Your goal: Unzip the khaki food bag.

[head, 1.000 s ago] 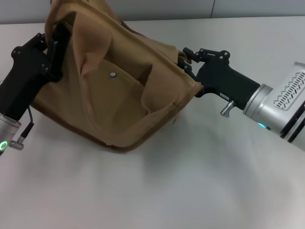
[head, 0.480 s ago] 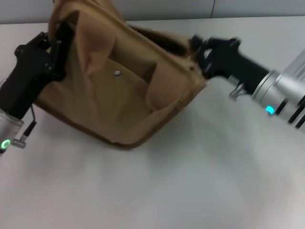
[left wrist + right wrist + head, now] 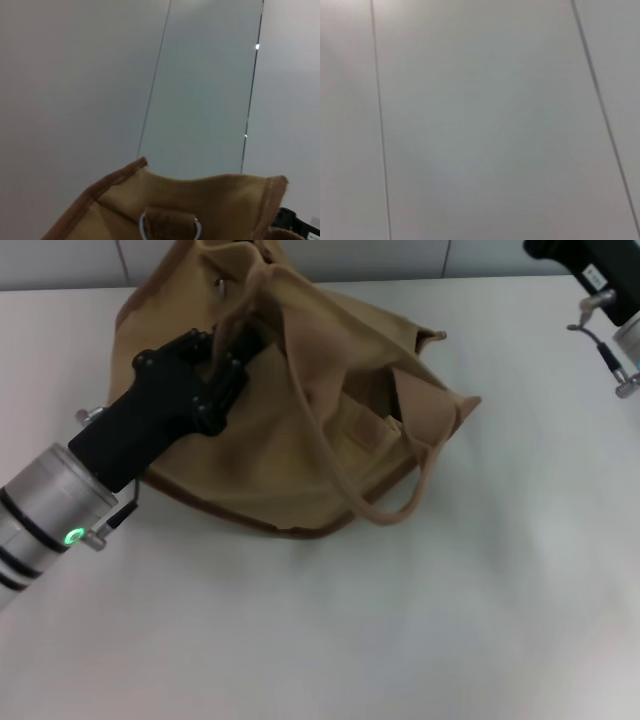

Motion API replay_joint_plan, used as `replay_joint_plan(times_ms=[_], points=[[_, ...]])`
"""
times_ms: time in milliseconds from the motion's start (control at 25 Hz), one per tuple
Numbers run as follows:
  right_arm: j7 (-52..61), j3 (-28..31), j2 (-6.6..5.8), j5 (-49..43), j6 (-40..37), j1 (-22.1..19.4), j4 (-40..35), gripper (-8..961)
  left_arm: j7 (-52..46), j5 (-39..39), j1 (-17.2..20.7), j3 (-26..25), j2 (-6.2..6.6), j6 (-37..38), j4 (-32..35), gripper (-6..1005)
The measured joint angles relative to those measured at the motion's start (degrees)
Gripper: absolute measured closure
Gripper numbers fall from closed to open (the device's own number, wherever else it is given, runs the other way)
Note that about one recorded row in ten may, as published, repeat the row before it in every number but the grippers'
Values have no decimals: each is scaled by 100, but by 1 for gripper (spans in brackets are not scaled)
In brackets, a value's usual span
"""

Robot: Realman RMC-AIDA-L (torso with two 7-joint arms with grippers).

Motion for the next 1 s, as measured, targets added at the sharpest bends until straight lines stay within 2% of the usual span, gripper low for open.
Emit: replay_joint_plan(times_ms=[280, 400, 440, 480, 640, 680, 720, 800, 880, 920, 1000], points=[[37, 37, 5, 12, -103, -254, 28, 749, -61, -13, 411, -735, 8, 33, 68, 664], [177, -25, -8, -39, -311, -485, -29, 678, -64, -12, 808, -1190, 46, 35, 265, 542], [177, -25, -8, -39, -311, -485, -29, 654, -64, -12, 808, -1190, 46, 35, 265, 501], [283, -111, -25, -102, -412, -578, -88, 630, -65, -2, 1139, -1317, 51, 40, 547, 461], [351, -353, -44, -127, -572, -701, -133, 395, -44, 24, 1314, -1322, 66, 12, 696, 359], [351, -353, -44, -127, -572, -701, -133, 359, -44, 24, 1314, -1322, 66, 12, 696, 333], [355, -484, -51, -129, -628, -765, -151, 323, 180, 17, 1581, -1411, 98, 38, 782, 307], [356, -521, -51, -129, -631, -786, -169, 251, 250, 2, 1675, -1481, 100, 88, 826, 256], [360, -568, -37, -129, -609, -818, -209, 179, 267, -9, 1874, -1761, 90, 272, 963, 212], [362, -585, -21, -129, -592, -843, -237, 166, 267, -14, 2047, -2159, 72, 483, 1031, 190], [363, -586, -18, -129, -592, -857, -237, 139, 284, -15, 2079, -2344, 62, 517, 1018, 146]])
